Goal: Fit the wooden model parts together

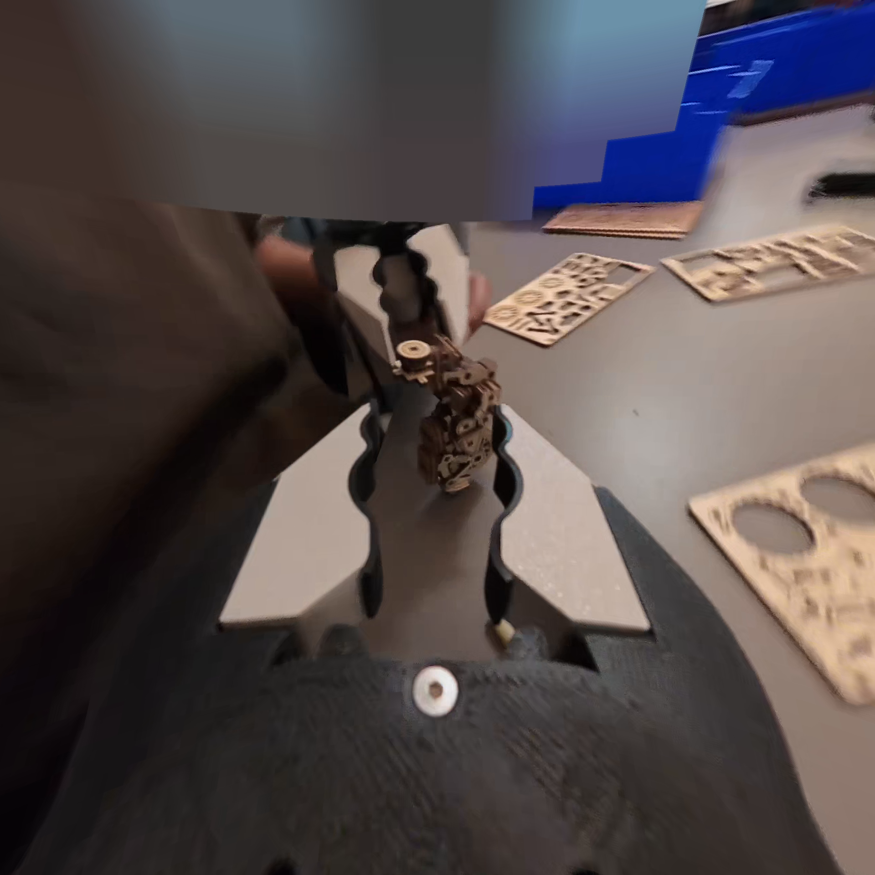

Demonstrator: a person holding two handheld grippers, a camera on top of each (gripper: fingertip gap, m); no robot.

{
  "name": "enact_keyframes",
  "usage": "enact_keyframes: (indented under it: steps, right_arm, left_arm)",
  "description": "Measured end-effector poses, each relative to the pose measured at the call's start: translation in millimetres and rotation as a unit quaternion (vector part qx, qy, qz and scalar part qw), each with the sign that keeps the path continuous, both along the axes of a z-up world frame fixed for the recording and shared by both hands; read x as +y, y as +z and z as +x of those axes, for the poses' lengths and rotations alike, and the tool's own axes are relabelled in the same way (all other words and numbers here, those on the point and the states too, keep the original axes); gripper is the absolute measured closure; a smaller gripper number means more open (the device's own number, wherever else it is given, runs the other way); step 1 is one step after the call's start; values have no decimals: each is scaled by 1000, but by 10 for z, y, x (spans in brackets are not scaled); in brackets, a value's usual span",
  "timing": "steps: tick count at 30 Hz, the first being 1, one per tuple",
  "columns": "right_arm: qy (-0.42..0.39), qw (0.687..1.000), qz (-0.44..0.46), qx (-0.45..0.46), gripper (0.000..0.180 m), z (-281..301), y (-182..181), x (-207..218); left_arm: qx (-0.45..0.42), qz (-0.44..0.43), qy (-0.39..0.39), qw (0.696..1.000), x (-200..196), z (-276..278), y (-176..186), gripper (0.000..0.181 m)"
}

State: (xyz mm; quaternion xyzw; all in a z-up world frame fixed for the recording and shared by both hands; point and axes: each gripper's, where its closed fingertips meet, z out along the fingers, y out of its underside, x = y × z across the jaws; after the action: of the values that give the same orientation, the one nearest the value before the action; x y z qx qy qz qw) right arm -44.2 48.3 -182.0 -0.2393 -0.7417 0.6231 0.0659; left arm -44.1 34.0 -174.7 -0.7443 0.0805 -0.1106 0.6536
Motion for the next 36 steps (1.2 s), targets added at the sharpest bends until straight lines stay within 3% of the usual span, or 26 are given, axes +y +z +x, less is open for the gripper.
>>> enact_keyframes:
  steps: [5, 15, 31, 36]
  right_arm:
    - [71, 996, 41, 33, 134, -8, -42, -184]
    - [99, 993, 36, 50, 150, 40, -30, -248]
    - [56, 997, 34, 35, 152, -35, -21, -195]
    - [37, 998, 44, 35, 151, -62, -21, -218]
  left_arm:
    - [-7, -14, -26, 1000, -35, 64, -45, 159]
    - [-36, -21, -50, 998, -33, 93, -54, 159]
    - [-45, -32, -33, 998, -26, 43, -72, 148]
    - [-50, -37, -22, 998, -10, 8, -87, 154]
